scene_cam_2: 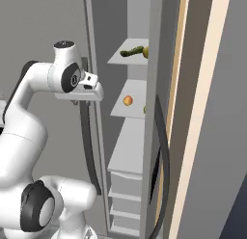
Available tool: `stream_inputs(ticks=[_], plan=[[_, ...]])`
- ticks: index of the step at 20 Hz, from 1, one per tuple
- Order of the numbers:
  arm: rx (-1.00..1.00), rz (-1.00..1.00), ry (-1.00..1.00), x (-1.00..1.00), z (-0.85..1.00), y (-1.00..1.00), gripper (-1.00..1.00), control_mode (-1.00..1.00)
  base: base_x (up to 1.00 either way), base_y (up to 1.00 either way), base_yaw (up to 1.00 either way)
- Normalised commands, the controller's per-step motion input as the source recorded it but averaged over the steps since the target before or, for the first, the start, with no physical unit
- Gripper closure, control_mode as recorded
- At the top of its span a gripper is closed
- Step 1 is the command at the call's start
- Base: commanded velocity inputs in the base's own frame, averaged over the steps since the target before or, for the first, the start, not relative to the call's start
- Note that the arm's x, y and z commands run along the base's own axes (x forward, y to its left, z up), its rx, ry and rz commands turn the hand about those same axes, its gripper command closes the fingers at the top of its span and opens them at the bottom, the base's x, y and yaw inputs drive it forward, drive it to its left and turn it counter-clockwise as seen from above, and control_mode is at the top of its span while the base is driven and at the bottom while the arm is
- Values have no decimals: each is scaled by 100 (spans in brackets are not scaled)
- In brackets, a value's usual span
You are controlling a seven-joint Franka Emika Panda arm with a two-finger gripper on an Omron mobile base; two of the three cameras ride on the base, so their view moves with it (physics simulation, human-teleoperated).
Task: Take the mango and lemon from the second highest rack and move them to the highest rack where the squashs are located, to maximize freezer space. Close the freezer door after rearranging.
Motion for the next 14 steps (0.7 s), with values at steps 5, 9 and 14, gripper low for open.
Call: stream_inputs(ticks=[5,9,14], plan=[[0,0,0,-1,0,0,-100,-100,0,0,0],[0,0,0,0,0,0,-100,100,-12,0,-2],[0,0,0,0,0,0,-100,100,-67,0,-30]])
